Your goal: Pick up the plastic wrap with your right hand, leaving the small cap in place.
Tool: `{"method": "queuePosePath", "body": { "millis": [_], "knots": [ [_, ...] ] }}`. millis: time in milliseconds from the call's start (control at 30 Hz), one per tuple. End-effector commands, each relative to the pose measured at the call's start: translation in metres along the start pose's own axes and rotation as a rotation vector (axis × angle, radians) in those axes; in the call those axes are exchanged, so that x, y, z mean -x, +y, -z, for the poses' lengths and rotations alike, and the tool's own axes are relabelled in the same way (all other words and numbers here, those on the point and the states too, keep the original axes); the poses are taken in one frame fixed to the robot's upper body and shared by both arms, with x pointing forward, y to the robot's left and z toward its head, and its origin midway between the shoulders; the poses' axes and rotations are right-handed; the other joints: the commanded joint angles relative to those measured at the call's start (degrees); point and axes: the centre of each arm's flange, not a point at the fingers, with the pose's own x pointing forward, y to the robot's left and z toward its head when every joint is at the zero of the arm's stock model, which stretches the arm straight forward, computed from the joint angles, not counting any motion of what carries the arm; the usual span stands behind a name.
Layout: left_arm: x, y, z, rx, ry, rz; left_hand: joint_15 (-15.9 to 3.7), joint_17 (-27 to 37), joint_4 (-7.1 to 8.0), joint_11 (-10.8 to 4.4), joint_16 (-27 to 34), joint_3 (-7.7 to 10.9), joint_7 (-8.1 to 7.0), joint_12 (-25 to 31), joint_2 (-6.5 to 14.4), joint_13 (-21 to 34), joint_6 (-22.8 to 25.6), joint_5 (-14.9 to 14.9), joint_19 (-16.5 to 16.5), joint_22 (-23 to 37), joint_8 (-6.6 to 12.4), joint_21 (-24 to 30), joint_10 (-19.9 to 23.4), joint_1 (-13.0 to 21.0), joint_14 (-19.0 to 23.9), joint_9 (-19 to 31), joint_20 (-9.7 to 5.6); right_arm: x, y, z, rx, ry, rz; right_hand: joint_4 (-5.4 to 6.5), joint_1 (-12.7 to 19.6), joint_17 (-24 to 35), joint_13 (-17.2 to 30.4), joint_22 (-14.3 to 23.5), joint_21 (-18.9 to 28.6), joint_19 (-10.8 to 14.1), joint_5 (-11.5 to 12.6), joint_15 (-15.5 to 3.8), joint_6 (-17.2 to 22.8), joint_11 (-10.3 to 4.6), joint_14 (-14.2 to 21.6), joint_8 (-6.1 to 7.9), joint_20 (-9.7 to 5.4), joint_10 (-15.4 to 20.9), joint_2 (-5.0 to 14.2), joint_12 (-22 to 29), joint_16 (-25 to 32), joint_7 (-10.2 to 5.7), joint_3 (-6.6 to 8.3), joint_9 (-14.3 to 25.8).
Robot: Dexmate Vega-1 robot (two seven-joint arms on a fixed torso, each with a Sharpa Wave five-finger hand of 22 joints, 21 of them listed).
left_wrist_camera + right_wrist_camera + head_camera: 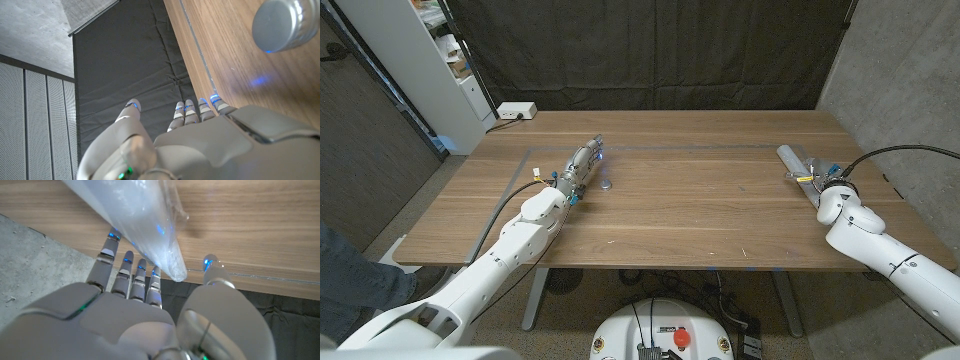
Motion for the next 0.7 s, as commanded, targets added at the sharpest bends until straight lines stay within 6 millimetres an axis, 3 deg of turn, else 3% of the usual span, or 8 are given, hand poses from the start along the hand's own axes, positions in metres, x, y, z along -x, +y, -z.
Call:
{"method": "queuePosePath", "body": {
  "millis": [33,467,700],
  "knots": [
    [-0.0016,0.0012,0.0034,0.003,0.011,0.003,0.13,0.24,-0.1,-0.28,0.09,0.11,0.33,0.39,0.36,0.17,0.32,-0.04,-0.03,0.22,0.2,-0.12,0.12,-0.24,0.11,0.28,0.24,-0.0046,0.0035,0.0001,-0.009,0.024,-0.014,0.15,0.87,0.2,0.22,-0.01,0.29,1.07,0.57,-0.12,0.82,-0.11,1.3,0.29,-0.23,0.77,0.27,0.24,0.46,-0.17,-0.11,0.15],
    [0.0014,0.0032,0.0071,0.005,0.017,-0.011,0.1,0.25,-0.2,-0.45,0.09,0.08,0.3,0.36,0.4,0.17,0.33,-0.04,0.05,0.24,0.18,-0.36,0.04,-0.34,0.12,0.29,0.31,-0.0086,0.0029,-0.0003,-0.004,0.033,0.006,-0.01,3.2,0.42,0.25,0.01,0.47,5.11,1.12,-1.84,4.8,-1.31,7.78,0.9,-0.49,5.51,1.96,0.94,2.19,-1.07,0.97,0.14],
    [0.0022,0.0032,0.0074,0.005,0.018,-0.013,0.08,0.25,-0.25,-0.39,0.1,0.07,0.29,0.39,0.42,0.17,0.37,-0.04,0.09,0.25,0.18,-0.48,0.12,-0.39,0.14,0.29,0.33,-0.0106,0.0039,0.0002,-0.002,0.043,0.002,-0.24,4.58,0.49,0.29,0.01,0.4,6.2,1.19,-2.67,5.89,-1.75,9.28,0.96,-0.96,6.84,2.75,0.99,2.45,-1.35,1.66,0.14]
  ]
}}
